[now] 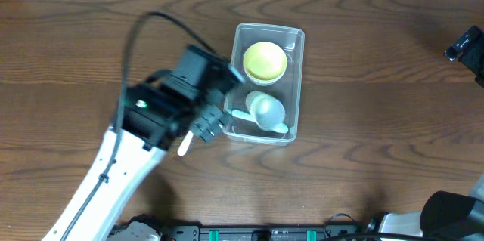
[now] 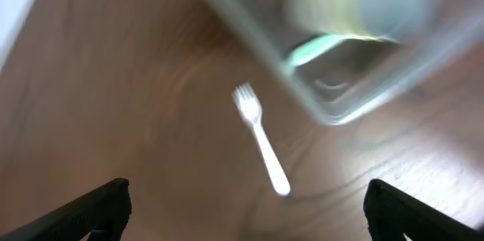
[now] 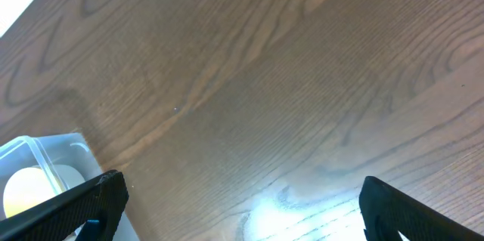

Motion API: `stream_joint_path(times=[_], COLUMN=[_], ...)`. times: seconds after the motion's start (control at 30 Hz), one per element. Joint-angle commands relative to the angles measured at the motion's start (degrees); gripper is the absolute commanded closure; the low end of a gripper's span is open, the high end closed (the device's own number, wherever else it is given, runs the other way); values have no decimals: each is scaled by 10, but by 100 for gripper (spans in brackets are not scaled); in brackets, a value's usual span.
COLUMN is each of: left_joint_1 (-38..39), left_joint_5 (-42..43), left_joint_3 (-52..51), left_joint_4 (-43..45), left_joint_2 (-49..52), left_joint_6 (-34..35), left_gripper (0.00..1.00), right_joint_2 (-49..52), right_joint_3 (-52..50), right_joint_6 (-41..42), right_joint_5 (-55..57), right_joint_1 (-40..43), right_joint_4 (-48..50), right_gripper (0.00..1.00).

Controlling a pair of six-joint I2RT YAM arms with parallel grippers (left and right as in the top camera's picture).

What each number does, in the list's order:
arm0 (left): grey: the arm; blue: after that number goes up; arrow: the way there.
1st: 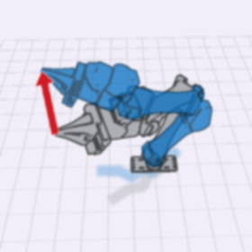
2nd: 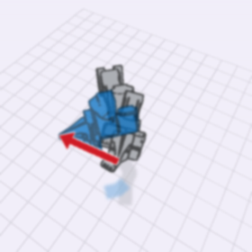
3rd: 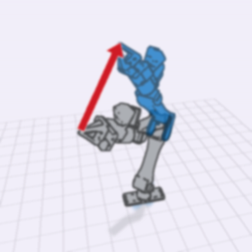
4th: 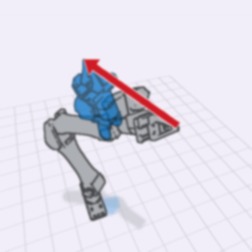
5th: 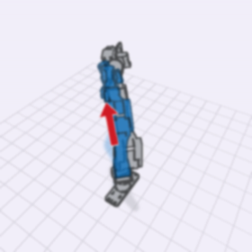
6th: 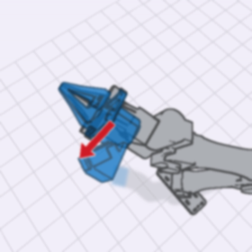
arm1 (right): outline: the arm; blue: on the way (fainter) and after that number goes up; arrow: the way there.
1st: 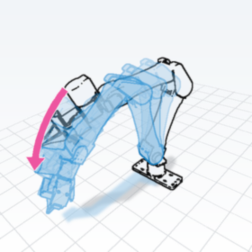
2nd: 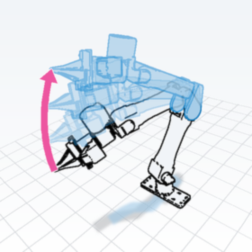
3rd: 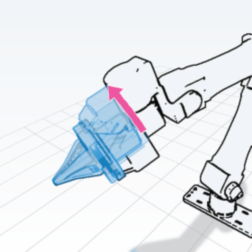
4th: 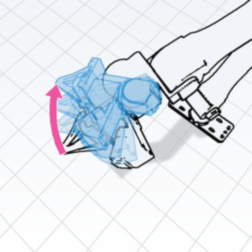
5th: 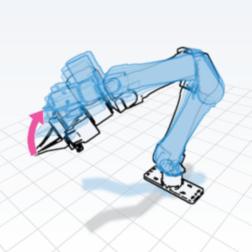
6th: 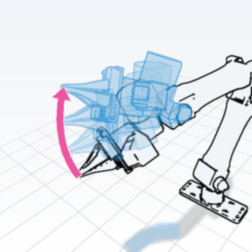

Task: Pack container
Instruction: 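Carry the spoon with the left gripper and drop it in the container, then lower the left gripper onto the white fork and grasp its handle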

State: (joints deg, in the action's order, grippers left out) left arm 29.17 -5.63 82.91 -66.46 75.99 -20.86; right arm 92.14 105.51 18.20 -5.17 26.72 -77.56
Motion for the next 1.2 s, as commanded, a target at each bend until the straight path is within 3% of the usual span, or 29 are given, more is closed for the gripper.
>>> stream_joint_path(times=[0.0, 0.13, 0.4, 0.57, 1.17], left_joint_1=[-66, -137, -179, -179, -155], left_joint_5=[-13, 21, 61, 72, 96], left_joint_3=[-27, -101, -199, -217, -228], left_joint_4=[-1, 38, 133, 159, 233], left_joint_2=[20, 51, 152, 207, 270], left_joint_6=[172, 198, 227, 227, 189], left_gripper=[2, 2, 1, 17, 36], right_joint_2=[-5, -5, -5, -5, -5], right_joint_3=[0, 0, 0, 0, 0], right_joint_6=[-7, -7, -7, -7, -7], right_joint_5=[0, 0, 0, 0, 0], right_joint_1=[2, 2, 2, 2, 2], right_joint_4=[0, 0, 0, 0, 0], right_gripper=[1, 1, 1, 1, 1])
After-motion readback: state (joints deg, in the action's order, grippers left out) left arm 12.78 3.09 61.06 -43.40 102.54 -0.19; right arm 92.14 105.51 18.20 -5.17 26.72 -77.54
